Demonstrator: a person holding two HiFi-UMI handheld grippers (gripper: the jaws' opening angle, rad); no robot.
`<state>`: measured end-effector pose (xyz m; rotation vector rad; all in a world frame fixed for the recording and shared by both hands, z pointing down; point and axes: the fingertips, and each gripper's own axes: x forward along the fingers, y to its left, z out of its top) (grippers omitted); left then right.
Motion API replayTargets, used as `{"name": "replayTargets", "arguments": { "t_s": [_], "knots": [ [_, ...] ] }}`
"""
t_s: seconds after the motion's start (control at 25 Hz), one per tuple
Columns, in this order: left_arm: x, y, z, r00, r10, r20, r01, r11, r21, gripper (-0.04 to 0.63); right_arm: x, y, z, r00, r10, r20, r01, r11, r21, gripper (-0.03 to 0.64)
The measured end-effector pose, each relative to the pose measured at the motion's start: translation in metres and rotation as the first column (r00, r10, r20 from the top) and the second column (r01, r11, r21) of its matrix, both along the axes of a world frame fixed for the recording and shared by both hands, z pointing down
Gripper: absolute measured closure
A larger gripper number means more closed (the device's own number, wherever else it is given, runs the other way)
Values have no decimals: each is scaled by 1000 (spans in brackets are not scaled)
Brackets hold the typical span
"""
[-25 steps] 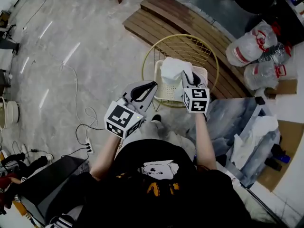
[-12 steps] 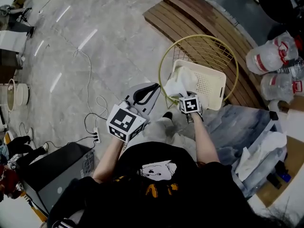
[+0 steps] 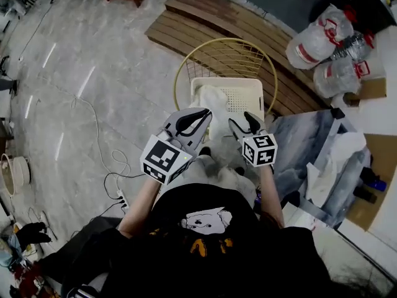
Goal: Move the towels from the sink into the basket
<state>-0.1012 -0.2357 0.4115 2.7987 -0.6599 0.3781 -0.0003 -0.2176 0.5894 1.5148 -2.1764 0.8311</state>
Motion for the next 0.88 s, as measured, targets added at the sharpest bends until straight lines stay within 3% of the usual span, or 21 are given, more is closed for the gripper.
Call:
{"name": "replayTargets", "arguments": {
  "t_s": [0.16, 0.36, 0.44, 0.56, 0.6, 0.76, 0.88],
  "knots": [
    [70, 37, -15, 986, 164, -35, -164, 986, 9, 572, 84, 56, -63, 979, 202, 3, -201, 975, 97, 350],
    [158, 103, -21, 939, 339, -47, -339, 941, 15, 572, 191, 148, -111, 903, 429, -28, -417, 889, 187, 350],
    [189, 132, -28, 914, 403, -56, -402, 915, 21, 572, 227, 192, -118, 858, 512, -47, -494, 847, 196, 350],
    [230, 182, -32, 846, 527, -78, -526, 850, 39, 572, 272, 273, -116, 753, 650, -101, -624, 755, 204, 342],
    [242, 198, -30, 833, 547, -83, -545, 837, 44, 572, 287, 296, -111, 730, 672, -124, -645, 737, 204, 335],
    [286, 251, -18, 823, 564, -76, -562, 826, 43, 572, 353, 364, -75, 704, 674, -223, -661, 737, 142, 282],
    [316, 279, -17, 810, 582, -65, -580, 813, 49, 572, 395, 390, -38, 725, 623, -294, -643, 765, 35, 246]
  ]
}}
